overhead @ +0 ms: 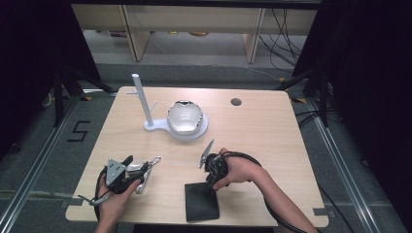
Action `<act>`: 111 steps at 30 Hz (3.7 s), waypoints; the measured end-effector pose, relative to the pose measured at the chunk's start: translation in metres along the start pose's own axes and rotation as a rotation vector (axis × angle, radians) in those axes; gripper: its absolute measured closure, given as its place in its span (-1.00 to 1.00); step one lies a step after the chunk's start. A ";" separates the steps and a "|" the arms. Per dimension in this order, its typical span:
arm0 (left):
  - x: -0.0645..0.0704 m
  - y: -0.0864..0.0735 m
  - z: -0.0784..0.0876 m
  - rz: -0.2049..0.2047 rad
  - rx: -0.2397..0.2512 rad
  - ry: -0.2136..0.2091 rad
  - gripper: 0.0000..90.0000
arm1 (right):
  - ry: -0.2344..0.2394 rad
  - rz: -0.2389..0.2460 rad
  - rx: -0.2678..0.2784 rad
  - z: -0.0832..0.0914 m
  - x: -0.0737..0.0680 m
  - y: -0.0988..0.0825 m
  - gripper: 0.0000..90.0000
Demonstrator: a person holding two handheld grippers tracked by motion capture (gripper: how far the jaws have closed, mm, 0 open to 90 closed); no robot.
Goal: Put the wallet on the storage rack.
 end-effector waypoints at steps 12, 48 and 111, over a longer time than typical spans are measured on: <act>0.000 0.000 0.000 0.004 -0.003 0.006 -0.25 | 0.000 0.000 0.035 0.001 -0.004 -0.002 0.56; -0.001 0.000 0.000 0.017 0.015 0.007 -0.26 | -0.214 0.158 0.225 0.056 -0.026 -0.007 0.83; 0.000 0.000 0.002 0.013 0.015 0.020 -0.26 | -0.779 0.167 0.541 0.142 0.006 0.018 0.82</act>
Point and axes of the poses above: each handheld gripper's, and its own axes: z roughly backward along the jaws, y roughly out of its top, x roughly to its right, the point moved 3 cm from there along -z, roughly forward along the jaws, and after that the axes turned 7 degrees about y, right-handed, at the moved point
